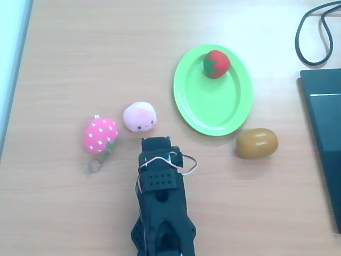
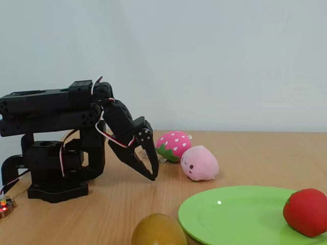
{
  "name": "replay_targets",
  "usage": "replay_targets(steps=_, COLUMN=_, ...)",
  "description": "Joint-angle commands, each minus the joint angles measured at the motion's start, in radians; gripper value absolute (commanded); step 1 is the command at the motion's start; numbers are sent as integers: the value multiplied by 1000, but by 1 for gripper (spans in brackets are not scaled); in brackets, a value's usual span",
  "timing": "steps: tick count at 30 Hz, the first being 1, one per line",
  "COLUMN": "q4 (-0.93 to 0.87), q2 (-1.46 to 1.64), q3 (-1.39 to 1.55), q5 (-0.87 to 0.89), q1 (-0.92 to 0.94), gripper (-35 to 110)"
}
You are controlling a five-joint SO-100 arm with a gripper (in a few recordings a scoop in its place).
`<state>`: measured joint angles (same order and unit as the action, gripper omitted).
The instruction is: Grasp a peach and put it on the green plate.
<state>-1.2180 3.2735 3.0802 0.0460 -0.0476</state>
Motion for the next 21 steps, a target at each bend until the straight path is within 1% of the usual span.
replay_targets(steps=1, q4=-15, q2=23, q3=20, q5=-18, q1=-6, gripper=-8)
replay_targets(steps=5, q4=6, q2=18, q3=-12, q5=-77, q1=9, gripper=-8)
replay_targets(steps=11, q4=6, q2=-83, q3=-189, q5=-121, q1=9, gripper=-8)
replay_targets(steps=15, q4=8, q2=-190, q3=-311, q5=-216, q1=20, gripper=-8)
replay_targets(steps=21, q4=6, q2=-331, q3=-463, q5=-224, q1=63, gripper=-7)
